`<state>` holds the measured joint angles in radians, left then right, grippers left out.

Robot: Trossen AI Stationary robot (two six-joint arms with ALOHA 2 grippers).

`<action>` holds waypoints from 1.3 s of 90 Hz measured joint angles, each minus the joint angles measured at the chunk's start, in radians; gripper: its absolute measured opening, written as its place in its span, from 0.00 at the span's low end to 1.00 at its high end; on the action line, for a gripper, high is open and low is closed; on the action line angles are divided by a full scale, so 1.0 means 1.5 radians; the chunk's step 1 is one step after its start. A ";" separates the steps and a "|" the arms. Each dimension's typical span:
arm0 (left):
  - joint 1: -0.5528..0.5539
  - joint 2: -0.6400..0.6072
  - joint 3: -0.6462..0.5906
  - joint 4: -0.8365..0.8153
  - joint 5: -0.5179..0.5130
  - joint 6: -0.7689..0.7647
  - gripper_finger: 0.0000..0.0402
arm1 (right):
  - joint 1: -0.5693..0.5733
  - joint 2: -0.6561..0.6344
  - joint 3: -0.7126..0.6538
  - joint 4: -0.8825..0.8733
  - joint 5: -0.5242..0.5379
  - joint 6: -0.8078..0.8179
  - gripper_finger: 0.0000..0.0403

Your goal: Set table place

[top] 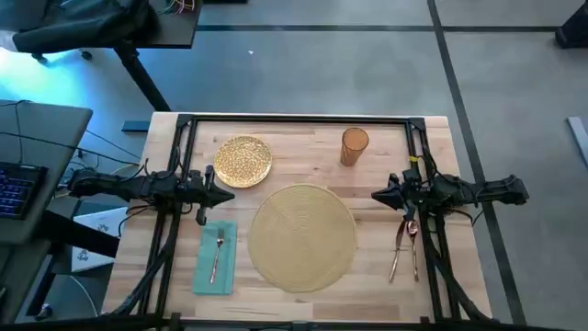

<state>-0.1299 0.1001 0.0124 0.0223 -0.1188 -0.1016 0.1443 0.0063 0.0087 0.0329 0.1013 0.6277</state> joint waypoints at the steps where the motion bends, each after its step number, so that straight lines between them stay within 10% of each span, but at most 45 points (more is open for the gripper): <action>1: 0.000 0.000 0.000 0.000 0.000 0.000 0.00 | 0.000 0.000 0.000 0.000 0.000 0.000 0.05; 36: 0.000 0.000 -0.001 0.013 -0.014 -0.005 0.00 | 0.000 0.000 0.000 0.000 0.000 0.000 0.05; 59: 0.000 0.006 0.016 0.118 -0.048 -0.291 0.00 | 0.000 0.000 0.000 0.000 0.000 0.000 0.05; 94: -0.050 0.326 0.400 -0.465 -0.028 -0.325 0.00 | 0.000 0.000 0.000 0.000 0.000 0.000 0.05; 117: -0.102 0.557 0.457 -0.599 0.104 -0.632 0.00 | 0.000 0.000 0.000 0.000 0.000 0.000 0.05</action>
<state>-0.2823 0.9358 0.6983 -0.8755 0.0367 -1.0499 0.1443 0.0063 0.0087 0.0330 0.1013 0.6277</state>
